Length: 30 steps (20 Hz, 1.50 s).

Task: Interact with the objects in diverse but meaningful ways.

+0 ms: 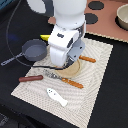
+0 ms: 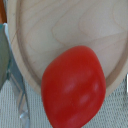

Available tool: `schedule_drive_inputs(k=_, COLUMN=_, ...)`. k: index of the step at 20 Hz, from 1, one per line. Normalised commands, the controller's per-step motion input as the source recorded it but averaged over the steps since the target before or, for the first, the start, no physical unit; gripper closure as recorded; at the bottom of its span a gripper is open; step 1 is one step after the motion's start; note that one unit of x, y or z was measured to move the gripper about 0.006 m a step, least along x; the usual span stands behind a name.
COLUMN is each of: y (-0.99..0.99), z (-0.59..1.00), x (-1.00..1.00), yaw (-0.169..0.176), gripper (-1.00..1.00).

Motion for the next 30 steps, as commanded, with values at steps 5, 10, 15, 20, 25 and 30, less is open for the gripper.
schedule_drive_inputs(k=5, y=0.0, z=0.13, x=-0.26, yaw=-0.206, gripper=-1.0)
schedule_drive_inputs(k=10, y=0.03, z=0.03, x=-0.49, yaw=-0.169, gripper=-1.0)
schedule_drive_inputs(k=15, y=0.1, z=0.0, x=-0.53, yaw=-0.138, gripper=-1.0)
schedule_drive_inputs(k=20, y=0.16, z=-0.01, x=-0.37, yaw=-0.117, gripper=-1.0)
schedule_drive_inputs(k=25, y=0.22, z=0.04, x=0.21, yaw=-0.096, gripper=-1.0)
schedule_drive_inputs(k=30, y=0.18, z=0.1, x=0.45, yaw=-0.093, gripper=-1.0)
